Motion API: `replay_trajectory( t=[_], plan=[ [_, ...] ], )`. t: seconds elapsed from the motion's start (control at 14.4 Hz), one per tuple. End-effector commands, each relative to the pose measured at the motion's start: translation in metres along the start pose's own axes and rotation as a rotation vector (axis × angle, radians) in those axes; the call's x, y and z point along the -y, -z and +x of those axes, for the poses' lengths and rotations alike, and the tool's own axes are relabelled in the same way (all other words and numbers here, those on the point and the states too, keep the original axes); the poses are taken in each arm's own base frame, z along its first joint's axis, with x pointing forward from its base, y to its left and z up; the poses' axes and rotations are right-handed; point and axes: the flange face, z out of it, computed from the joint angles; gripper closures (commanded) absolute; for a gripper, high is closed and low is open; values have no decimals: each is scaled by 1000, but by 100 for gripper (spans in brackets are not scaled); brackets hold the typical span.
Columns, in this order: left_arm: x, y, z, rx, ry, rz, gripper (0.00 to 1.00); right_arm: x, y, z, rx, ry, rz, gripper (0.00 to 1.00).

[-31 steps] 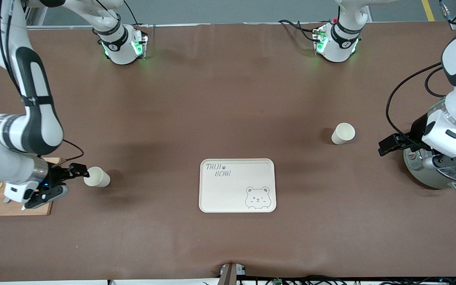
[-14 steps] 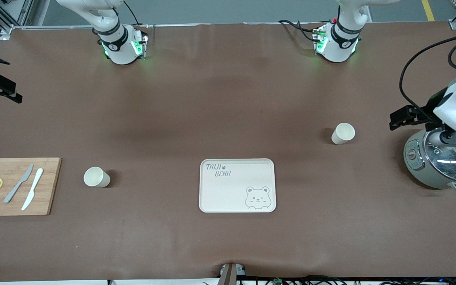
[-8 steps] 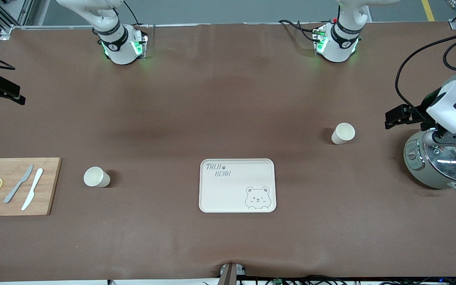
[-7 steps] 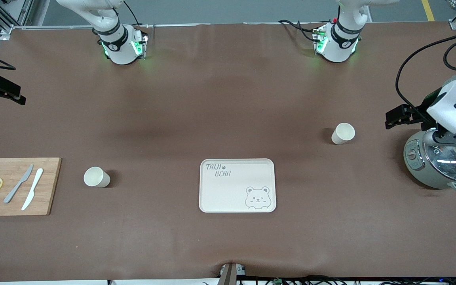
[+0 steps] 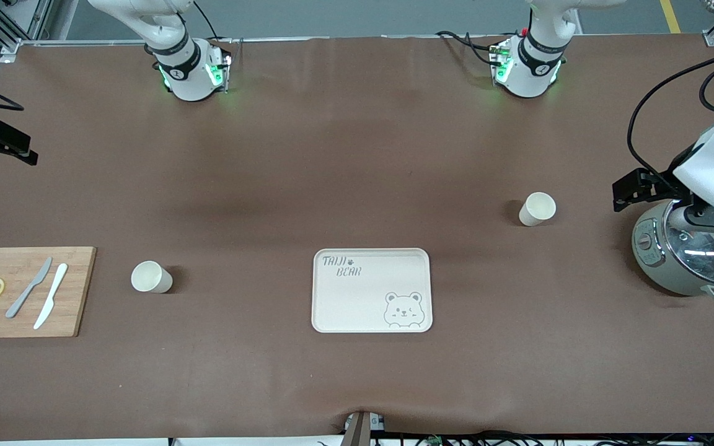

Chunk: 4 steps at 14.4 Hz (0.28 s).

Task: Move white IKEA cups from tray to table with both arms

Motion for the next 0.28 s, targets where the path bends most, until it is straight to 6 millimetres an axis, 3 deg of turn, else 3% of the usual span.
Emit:
replay_trajectory(
  t=[0.0, 0.21],
  plan=[
    [0, 7, -3, -13, -11, 22, 0, 2, 5, -3, -1, -13, -16, 0],
    [-6, 4, -2, -7, -19, 23, 0, -2, 5, -5, 1, -19, -16, 0]
  ],
)
